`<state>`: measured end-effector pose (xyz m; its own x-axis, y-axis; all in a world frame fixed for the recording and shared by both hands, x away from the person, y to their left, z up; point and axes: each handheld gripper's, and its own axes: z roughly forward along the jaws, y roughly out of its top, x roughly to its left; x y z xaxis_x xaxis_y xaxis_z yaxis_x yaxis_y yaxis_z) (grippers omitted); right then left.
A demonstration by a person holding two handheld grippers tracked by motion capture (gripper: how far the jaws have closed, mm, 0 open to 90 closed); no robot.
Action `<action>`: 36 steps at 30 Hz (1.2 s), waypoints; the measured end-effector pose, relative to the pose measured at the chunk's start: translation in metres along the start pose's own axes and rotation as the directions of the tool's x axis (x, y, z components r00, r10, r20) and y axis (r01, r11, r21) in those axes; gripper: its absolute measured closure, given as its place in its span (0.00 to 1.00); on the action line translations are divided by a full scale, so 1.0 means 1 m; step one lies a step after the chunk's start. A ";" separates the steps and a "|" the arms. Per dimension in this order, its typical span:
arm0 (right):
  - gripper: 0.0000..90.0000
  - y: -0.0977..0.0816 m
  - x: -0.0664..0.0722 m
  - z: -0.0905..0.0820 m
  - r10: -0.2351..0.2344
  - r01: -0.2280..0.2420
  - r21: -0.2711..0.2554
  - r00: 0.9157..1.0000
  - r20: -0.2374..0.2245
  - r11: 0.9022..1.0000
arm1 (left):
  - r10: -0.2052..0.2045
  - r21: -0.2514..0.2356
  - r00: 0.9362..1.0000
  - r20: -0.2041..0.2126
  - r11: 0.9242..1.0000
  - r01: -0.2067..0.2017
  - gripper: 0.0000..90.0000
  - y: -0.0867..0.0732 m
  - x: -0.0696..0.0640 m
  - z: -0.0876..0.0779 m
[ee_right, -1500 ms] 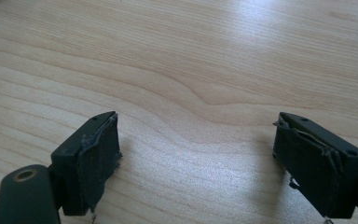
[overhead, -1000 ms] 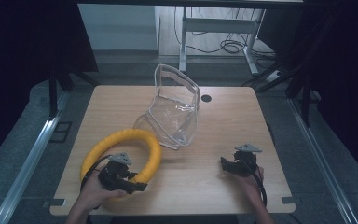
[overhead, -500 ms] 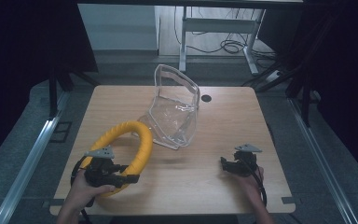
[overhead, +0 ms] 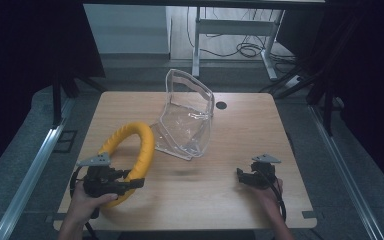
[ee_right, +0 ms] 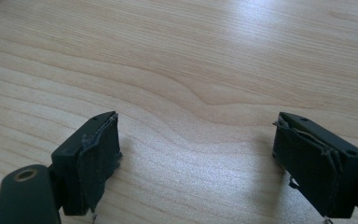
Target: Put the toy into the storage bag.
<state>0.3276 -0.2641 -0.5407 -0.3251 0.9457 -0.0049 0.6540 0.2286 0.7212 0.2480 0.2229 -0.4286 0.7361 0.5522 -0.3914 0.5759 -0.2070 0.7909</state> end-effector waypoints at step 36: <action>0.16 0.000 0.000 0.000 0.001 -0.001 0.000 1.000 0.001 1.000 | -0.064 -0.360 0.995 -0.071 0.932 0.034 0.56 0.003 0.006 -0.048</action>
<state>0.3277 -0.2641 -0.5407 -0.3236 0.9462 -0.0047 0.6544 0.2274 0.7212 0.2373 0.2644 -0.4055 0.6707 0.6205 -0.4063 0.4337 0.1163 0.8935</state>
